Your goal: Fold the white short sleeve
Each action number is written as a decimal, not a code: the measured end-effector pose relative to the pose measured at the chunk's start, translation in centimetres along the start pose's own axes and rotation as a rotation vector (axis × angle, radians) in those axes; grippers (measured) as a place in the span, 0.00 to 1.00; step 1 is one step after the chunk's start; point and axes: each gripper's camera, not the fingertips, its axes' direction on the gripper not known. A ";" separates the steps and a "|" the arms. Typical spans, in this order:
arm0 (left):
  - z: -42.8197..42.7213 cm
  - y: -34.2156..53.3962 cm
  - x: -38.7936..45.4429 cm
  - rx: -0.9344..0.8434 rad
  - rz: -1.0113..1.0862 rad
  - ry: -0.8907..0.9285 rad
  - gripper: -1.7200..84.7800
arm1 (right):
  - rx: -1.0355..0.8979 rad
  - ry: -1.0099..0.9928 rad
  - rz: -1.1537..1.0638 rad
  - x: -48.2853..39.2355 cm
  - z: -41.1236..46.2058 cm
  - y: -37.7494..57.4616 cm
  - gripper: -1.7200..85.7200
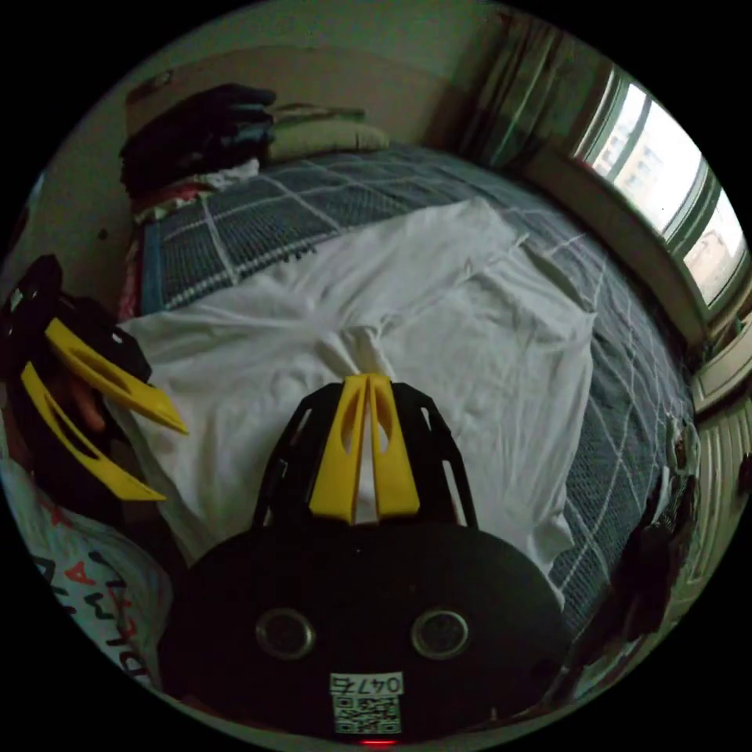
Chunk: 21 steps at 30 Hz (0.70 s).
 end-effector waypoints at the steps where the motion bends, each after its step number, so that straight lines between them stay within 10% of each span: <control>1: 1.3 -1.0 0.0 -0.039 -0.005 0.011 0.13 | 0.056 0.013 0.043 0.8 -1.6 1.1 0.02; 6: 0.9 -5.9 1.0 0.085 0.038 0.088 0.14 | 0.366 0.243 0.306 4.5 -12.9 10.8 0.06; 21: 14.3 -48.8 -7.6 -0.059 -0.161 -0.311 0.16 | 0.294 0.158 0.786 19.5 -16.7 29.3 0.14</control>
